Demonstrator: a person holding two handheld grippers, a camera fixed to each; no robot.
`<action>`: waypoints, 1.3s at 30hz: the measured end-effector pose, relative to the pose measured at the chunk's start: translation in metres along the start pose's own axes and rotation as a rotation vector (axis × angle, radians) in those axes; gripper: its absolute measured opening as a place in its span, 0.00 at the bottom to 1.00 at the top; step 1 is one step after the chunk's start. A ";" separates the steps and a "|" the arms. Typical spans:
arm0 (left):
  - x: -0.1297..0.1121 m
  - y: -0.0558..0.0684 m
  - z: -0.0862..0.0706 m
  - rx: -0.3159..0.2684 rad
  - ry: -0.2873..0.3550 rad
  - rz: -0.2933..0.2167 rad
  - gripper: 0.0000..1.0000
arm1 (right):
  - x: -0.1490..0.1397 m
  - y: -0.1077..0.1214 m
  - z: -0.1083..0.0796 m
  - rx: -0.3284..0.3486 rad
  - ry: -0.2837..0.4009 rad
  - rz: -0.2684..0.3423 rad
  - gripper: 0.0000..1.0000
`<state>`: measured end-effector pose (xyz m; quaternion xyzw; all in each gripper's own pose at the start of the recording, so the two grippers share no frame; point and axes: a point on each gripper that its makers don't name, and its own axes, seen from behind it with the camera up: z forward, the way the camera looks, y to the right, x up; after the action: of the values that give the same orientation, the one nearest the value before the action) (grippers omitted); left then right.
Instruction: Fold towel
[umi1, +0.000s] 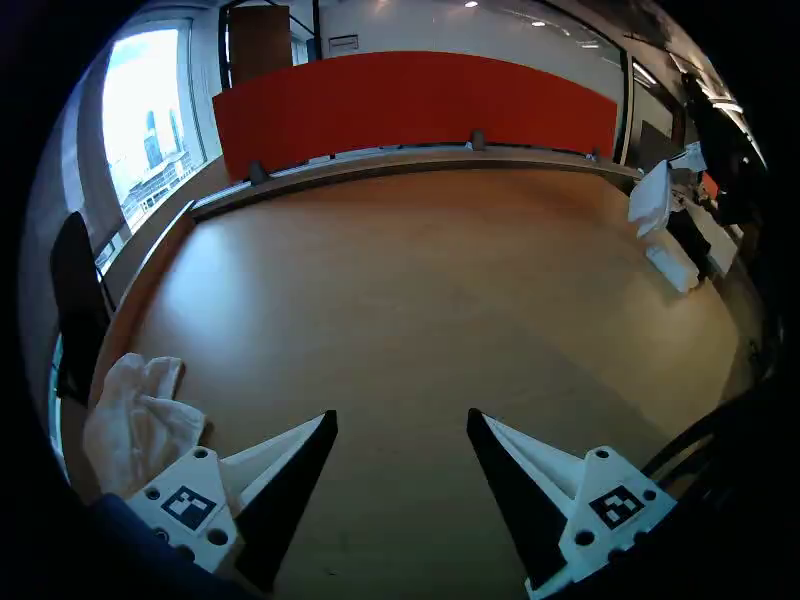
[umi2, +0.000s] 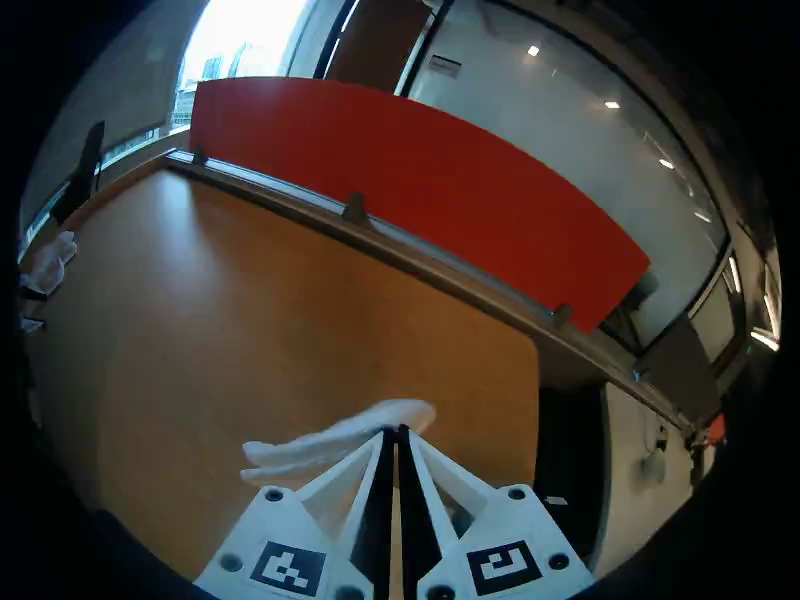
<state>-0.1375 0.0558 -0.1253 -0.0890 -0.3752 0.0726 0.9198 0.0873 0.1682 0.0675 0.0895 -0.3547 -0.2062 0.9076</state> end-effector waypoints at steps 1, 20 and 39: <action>0.000 0.001 0.000 -0.001 0.000 0.003 0.96 | -0.004 0.003 -0.001 -0.004 -0.004 0.003 0.02; 0.003 0.007 0.003 -0.010 -0.007 0.031 0.96 | -0.104 0.037 -0.030 -0.067 -0.112 0.121 0.03; 0.005 0.005 0.001 0.003 -0.008 0.040 0.96 | -0.181 0.034 -0.032 -0.078 -0.218 0.224 0.02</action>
<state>-0.1349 0.0614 -0.1220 -0.0951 -0.3769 0.0919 0.9168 -0.0007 0.2784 -0.0551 -0.0086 -0.4506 -0.1259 0.8838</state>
